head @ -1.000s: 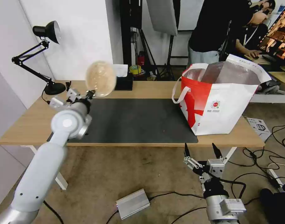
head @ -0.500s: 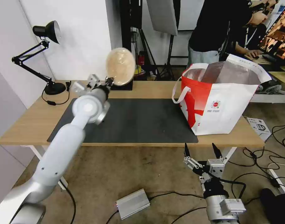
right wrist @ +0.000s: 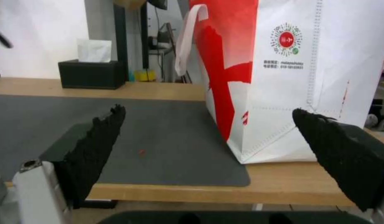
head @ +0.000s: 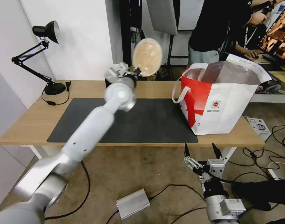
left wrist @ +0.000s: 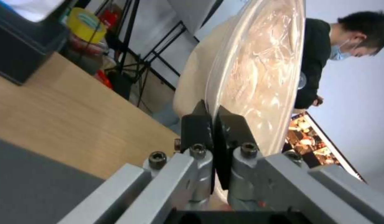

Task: Pick up the trash from the table and place it into the takeout bag.

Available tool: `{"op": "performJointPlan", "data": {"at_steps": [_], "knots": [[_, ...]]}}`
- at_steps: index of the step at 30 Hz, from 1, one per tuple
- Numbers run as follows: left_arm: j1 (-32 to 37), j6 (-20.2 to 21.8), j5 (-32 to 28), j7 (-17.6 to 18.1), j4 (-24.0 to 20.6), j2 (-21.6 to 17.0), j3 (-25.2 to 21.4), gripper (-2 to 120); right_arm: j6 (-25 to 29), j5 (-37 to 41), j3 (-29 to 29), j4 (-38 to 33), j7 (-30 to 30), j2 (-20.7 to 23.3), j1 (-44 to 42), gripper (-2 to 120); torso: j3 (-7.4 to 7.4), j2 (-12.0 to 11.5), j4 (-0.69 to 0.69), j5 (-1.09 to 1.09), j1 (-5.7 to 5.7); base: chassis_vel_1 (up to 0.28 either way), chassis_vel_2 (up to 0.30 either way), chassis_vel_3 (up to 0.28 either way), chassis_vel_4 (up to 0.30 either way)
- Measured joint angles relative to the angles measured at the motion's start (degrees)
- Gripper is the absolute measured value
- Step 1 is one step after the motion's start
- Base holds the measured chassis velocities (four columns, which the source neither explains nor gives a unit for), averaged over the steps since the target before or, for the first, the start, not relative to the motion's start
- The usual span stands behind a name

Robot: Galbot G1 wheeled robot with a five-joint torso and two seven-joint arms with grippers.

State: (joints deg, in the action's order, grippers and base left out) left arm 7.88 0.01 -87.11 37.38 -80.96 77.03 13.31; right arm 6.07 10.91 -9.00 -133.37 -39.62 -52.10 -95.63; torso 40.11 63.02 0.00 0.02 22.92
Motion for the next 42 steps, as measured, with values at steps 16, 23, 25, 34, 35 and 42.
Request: {"op": "performJointPlan", "data": {"at_steps": [16,23,25,34,35,42], "knots": [[-5.3,-3.6,1.2,-9.3,8.8,5.7,5.5,0,0.0,0.0,0.0,0.0,0.0,0.0,0.0,100,0.0,0.0,0.0,-0.01,0.0,0.0,0.0,0.0,0.0],[-7.9,-4.2,-0.1,-13.3,10.9,7.2,8.1,0,0.0,0.0,0.0,0.0,0.0,0.0,0.0,100,-0.01,0.0,0.0,-0.01,0.0,0.0,0.0,0.0,0.0],[-8.4,-4.5,-0.1,-13.9,11.6,7.6,8.7,0,0.0,0.0,0.0,0.0,0.0,0.0,0.0,100,-0.01,0.0,0.0,-0.01,0.0,0.0,0.0,0.0,0.0],[-11.2,-4.5,-0.3,-19.7,17.2,11.0,12.7,0,0.0,0.0,0.0,0.0,0.0,0.0,0.0,100,-0.01,0.0,-0.01,-0.01,0.0,0.0,0.0,0.0,0.0],[-11.6,-4.1,-0.3,-20.4,18.0,11.4,13.5,0,0.0,0.0,0.0,0.0,0.0,0.0,0.0,100,-0.01,0.0,-0.01,-0.01,0.0,0.0,0.0,0.0,0.0],[-12.8,-2.8,-0.1,-24.7,21.7,13.1,17.3,0,0.0,0.0,0.0,0.0,0.0,0.0,0.0,100,-0.01,0.0,0.0,-0.01,0.0,0.0,0.0,0.0,0.0]]}}
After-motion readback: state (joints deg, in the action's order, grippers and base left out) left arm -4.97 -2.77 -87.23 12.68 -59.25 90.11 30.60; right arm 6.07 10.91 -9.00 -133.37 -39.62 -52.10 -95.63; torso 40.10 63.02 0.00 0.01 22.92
